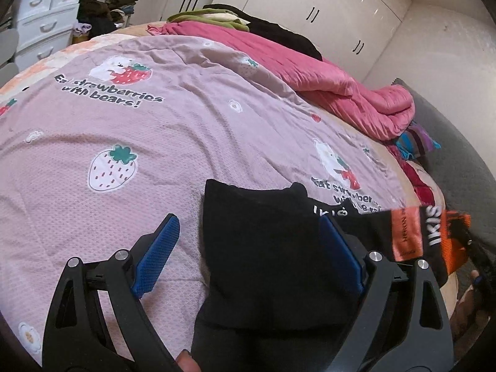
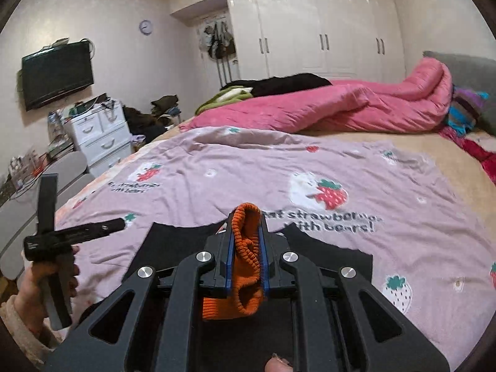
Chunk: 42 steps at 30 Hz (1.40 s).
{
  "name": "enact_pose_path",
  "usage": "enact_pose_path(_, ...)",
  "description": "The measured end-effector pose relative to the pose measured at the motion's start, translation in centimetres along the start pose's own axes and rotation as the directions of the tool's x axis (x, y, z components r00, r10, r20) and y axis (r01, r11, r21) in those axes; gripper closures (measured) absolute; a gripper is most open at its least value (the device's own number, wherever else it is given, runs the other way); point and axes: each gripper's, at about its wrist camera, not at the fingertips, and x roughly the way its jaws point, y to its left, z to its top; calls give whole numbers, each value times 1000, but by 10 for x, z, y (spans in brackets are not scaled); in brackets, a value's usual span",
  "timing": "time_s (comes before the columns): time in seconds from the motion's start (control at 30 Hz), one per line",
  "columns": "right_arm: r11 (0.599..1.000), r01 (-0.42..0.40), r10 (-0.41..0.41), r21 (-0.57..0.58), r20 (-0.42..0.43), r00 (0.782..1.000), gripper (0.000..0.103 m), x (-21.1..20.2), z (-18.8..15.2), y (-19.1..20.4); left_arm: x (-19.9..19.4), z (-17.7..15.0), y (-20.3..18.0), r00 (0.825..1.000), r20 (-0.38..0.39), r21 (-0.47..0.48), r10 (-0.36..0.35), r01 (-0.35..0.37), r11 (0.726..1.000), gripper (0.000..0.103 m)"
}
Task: Fold small clothes
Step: 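Lift and reposition the held sock over the sweatshirt with the right tool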
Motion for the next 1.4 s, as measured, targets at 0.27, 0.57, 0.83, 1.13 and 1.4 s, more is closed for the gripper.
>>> enact_pose_path(0.27, 996, 74, -72, 46, -42, 997, 93, 20, -32, -25, 9, -7, -10, 1000, -27, 44, 4, -3, 999, 19)
enact_pose_path(0.57, 984, 140, -126, 108, -122, 984, 93, 31, -64, -42, 24, -21, -26, 997, -68, 105, 19, -12, 994, 19)
enact_pose_path(0.83, 974, 155, -124, 166, -185, 975, 91, 37, -78, -52, 33, -35, -36, 994, -100, 145, 35, -21, 989, 19)
enact_pose_path(1.13, 966, 213, -191, 144, -157, 969, 87, 24, -76, -50, 36, -42, -42, 992, -115, 168, 43, -23, 986, 19)
enact_pose_path(1.4, 991, 90, -68, 95, -212, 975, 81, 36, -84, -18, 46, -57, -50, 982, -175, 223, 71, -31, 974, 19)
